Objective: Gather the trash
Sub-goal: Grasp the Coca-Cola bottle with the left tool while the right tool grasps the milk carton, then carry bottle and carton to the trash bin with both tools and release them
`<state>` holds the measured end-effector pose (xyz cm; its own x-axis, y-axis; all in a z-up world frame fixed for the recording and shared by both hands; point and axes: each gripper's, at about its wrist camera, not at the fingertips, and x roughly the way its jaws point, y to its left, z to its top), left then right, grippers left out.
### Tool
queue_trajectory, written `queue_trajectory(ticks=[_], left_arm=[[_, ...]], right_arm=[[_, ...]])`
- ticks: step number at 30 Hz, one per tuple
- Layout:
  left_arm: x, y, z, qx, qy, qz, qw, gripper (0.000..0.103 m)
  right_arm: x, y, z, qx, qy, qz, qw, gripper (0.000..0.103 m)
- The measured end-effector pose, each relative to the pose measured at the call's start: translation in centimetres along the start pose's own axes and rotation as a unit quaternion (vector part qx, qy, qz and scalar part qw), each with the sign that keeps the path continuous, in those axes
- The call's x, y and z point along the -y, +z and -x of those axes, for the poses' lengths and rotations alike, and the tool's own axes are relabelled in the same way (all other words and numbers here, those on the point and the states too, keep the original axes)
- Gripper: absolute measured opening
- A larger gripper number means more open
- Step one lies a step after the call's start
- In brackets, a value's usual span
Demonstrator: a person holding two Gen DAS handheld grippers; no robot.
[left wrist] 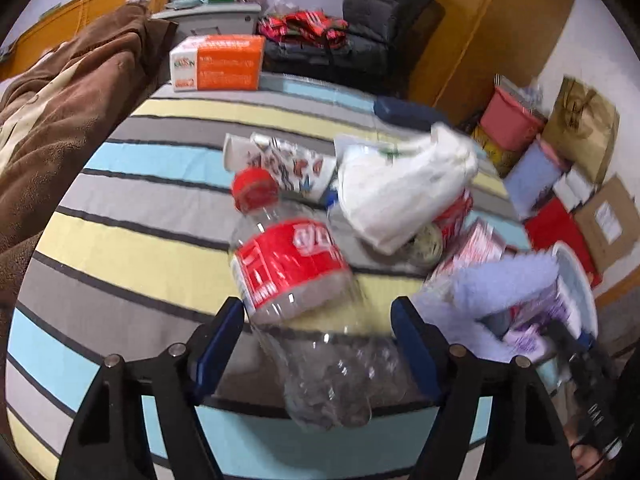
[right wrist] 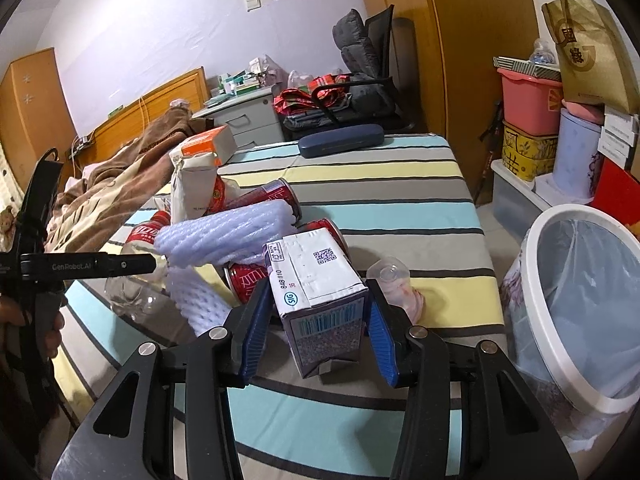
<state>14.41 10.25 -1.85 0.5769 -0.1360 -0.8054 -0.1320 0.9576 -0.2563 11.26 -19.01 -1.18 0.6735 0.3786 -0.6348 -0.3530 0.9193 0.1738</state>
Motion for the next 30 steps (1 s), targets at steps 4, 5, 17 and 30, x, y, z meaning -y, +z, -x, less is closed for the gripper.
queue_trajectory(ticks=[4, 5, 17, 30], left_arm=[[0.0, 1.0, -0.9, 0.008, 0.001, 0.008, 0.9999, 0.078], [-0.2, 1.2, -1.3, 0.001, -0.001, 0.016, 0.9999, 0.078], [-0.4, 0.3, -0.7, 0.015, -0.019, 0.021, 0.9995, 0.069], [1.3, -1.5, 3.4, 0.051, -0.029, -0.023, 0.998, 0.069]], right_arm=[[-0.2, -0.1, -0.2, -0.006, -0.003, 0.002, 1.0, 0.047], [-0.2, 0.0, -0.1, -0.006, -0.003, 0.001, 1.0, 0.047], [-0.1, -0.2, 0.5, 0.0, -0.008, -0.006, 1.0, 0.047], [0.2, -0.4, 2.6, 0.031, -0.01, -0.024, 0.999, 0.047]])
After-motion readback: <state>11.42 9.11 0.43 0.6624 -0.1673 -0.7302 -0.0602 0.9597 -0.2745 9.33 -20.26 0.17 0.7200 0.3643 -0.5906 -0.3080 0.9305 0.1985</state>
